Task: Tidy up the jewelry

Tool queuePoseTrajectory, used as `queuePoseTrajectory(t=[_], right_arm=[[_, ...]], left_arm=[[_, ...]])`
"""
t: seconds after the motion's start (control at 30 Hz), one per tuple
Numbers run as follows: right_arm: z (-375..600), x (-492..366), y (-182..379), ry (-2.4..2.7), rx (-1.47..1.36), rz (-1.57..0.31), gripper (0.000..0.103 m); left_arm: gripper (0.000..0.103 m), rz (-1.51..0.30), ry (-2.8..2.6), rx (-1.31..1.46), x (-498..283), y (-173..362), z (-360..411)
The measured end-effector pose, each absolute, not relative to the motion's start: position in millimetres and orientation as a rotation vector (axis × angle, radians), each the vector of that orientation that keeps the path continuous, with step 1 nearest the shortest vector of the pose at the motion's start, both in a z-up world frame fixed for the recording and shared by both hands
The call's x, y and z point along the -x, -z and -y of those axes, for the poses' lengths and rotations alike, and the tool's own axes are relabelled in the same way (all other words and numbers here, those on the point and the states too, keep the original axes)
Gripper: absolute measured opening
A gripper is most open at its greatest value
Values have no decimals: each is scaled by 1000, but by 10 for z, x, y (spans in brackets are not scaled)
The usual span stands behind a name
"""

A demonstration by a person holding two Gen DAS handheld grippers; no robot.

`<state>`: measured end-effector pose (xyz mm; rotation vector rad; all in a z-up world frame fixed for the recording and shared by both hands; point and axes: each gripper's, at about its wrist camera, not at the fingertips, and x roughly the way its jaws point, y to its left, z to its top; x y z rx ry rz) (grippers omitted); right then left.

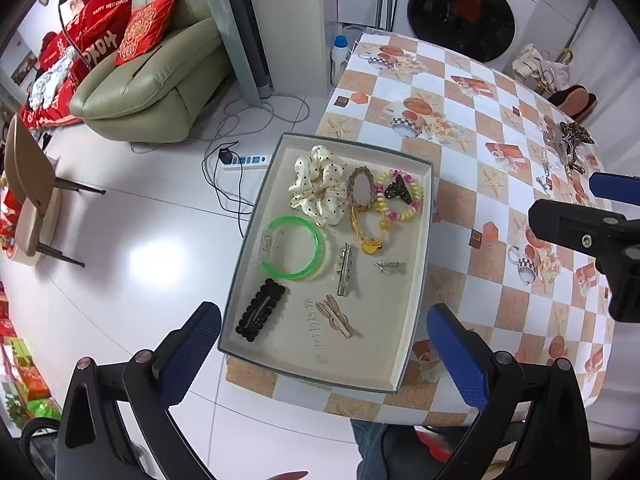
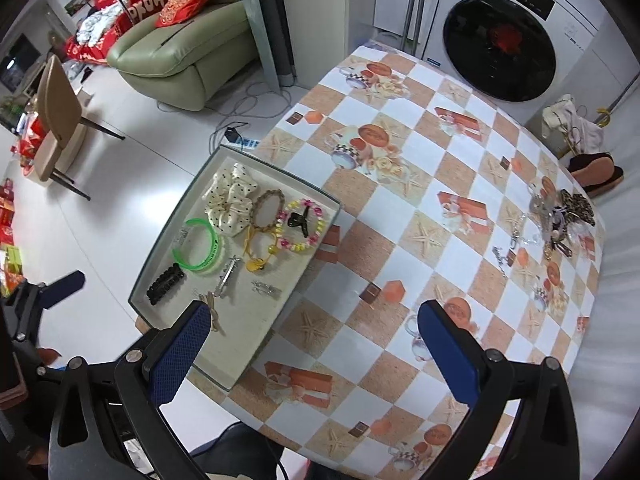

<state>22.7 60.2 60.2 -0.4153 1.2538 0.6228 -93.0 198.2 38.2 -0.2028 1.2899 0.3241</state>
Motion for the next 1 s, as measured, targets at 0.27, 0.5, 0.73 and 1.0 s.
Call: queuePoseTrajectory(t=[0.27, 0.5, 0.73, 1.0], right_arm=[[-715, -136, -622, -632, 494, -1230, 103], [-816, -97, -551, -627, 554, -1230, 103], [-902, -34, -481, -644, 590, -1236, 103], [-941, -30, -455, -653, 586, -1248, 103]], left_arm=[[103, -1288, -348, 201, 972, -443, -2081], [103, -1295, -364, 204, 1021, -414, -2147], [103, -1307, -373, 205, 1053, -374, -2191], [103, -1312, -391, 210, 1072, -352, -2241]])
